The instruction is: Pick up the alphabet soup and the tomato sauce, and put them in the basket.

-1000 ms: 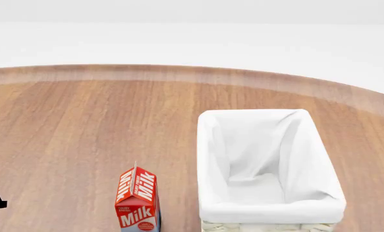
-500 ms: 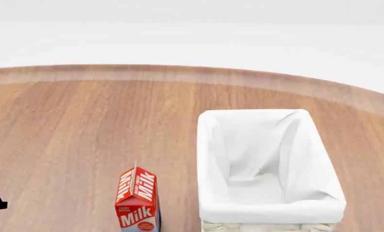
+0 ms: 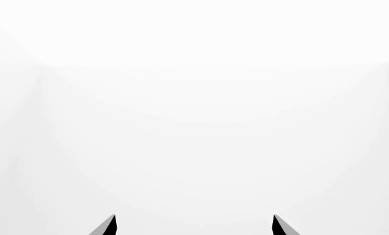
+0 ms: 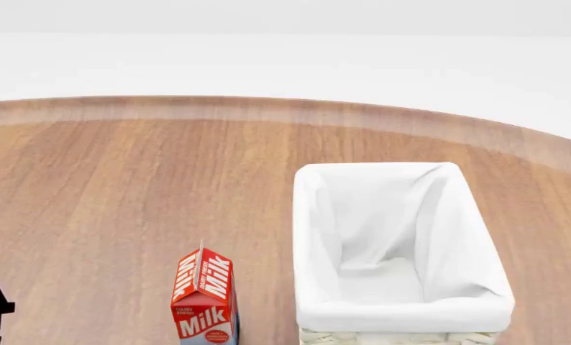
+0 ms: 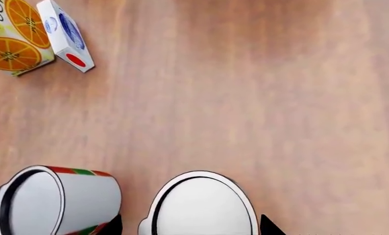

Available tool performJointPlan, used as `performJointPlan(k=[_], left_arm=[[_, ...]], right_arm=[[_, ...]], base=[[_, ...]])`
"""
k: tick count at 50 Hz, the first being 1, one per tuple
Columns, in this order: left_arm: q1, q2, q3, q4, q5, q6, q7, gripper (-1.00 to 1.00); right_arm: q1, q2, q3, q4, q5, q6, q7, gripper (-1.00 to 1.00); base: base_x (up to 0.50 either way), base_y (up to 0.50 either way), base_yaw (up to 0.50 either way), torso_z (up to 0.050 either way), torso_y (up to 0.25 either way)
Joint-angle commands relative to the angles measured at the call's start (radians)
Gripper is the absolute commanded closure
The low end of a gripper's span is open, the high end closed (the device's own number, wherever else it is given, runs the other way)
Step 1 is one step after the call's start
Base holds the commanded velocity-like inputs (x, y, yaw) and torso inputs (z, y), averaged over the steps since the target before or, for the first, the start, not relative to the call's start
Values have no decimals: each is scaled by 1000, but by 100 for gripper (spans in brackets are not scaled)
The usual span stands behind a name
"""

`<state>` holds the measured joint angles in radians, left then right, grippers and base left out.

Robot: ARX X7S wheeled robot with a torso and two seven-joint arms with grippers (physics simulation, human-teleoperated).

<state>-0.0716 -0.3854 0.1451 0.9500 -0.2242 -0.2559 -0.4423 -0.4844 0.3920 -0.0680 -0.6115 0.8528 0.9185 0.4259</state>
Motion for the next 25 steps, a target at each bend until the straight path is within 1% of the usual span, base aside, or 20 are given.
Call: performJointPlan(k=[1, 25], left_arm=[[2, -6, 6, -7, 0, 10, -6, -100], [13, -17, 8, -21, -9, 34, -15, -100]], right_arm=[[-6, -2, -16, 40, -13, -38, -25, -100], [-5, -5, -25, 100, -36, -89, -44, -100]], base=[[0, 0, 0, 0, 0], [0, 0, 0, 0, 0]])
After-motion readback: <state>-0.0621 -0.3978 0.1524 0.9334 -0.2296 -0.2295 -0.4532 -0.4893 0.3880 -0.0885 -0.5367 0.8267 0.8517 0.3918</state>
